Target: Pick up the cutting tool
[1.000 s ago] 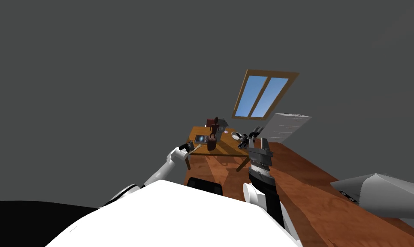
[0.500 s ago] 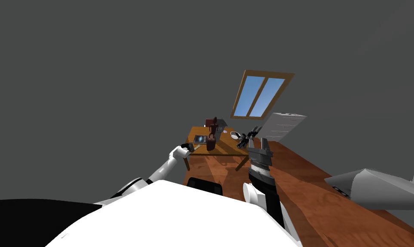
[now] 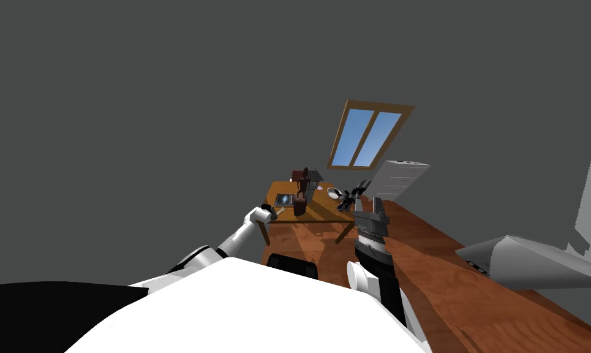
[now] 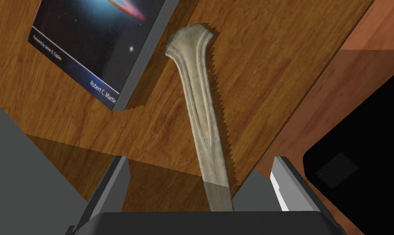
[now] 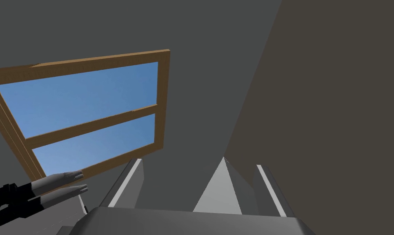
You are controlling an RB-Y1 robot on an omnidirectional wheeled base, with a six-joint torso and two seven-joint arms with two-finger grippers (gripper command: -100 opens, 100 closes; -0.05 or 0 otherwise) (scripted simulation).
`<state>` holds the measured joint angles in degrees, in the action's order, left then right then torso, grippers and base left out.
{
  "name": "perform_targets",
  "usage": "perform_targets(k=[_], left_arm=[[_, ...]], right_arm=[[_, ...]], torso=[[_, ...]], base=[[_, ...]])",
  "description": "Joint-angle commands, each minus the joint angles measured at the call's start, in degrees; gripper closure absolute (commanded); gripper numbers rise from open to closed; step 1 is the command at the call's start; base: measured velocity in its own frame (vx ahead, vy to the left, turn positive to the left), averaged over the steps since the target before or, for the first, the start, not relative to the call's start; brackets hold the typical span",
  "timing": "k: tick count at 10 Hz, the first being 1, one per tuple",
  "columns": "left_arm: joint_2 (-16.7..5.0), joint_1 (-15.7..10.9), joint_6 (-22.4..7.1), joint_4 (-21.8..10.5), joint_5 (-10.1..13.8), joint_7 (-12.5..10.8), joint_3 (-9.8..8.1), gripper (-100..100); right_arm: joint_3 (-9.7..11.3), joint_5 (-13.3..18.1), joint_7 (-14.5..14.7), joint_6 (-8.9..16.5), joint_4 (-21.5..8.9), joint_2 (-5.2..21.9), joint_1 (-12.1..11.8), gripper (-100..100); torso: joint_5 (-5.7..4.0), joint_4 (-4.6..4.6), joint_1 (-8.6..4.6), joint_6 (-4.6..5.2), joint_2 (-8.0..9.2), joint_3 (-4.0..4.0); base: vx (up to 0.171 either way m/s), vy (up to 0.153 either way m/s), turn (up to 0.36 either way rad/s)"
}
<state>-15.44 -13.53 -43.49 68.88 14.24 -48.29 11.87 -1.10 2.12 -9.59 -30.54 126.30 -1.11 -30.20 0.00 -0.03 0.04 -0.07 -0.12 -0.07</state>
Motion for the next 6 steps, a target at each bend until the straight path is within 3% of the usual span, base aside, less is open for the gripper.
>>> perform_targets(k=[1, 4, 6], left_arm=[[0.1, -0.7, -0.5, -1.9, 0.2, -0.3, 0.0, -100], [0.3, -4.4, -5.4, -6.5, 2.1, -3.4, 0.14, -100], [0.3, -4.4, -5.4, -8.4, 2.1, -3.4, 0.14, -100]], right_arm=[[0.0, 0.0, 0.0, 0.0, 0.0, 0.0, 0.0, 0], [0.0, 0.0, 0.0, 0.0, 0.0, 0.0, 0.0, 0], [0.0, 0.0, 0.0, 0.0, 0.0, 0.0, 0.0, 0]], torso=[[0.0, 0.0, 0.0, 0.0, 0.0, 0.0], [0.0, 0.01, -0.01, 0.0, 0.02, 0.01], [0.0, 0.0, -0.01, -0.01, 0.0, 0.0]], base=[[0.01, 0.002, 0.005], [0.022, 0.003, -0.043], [0.02, 0.002, -0.009]])
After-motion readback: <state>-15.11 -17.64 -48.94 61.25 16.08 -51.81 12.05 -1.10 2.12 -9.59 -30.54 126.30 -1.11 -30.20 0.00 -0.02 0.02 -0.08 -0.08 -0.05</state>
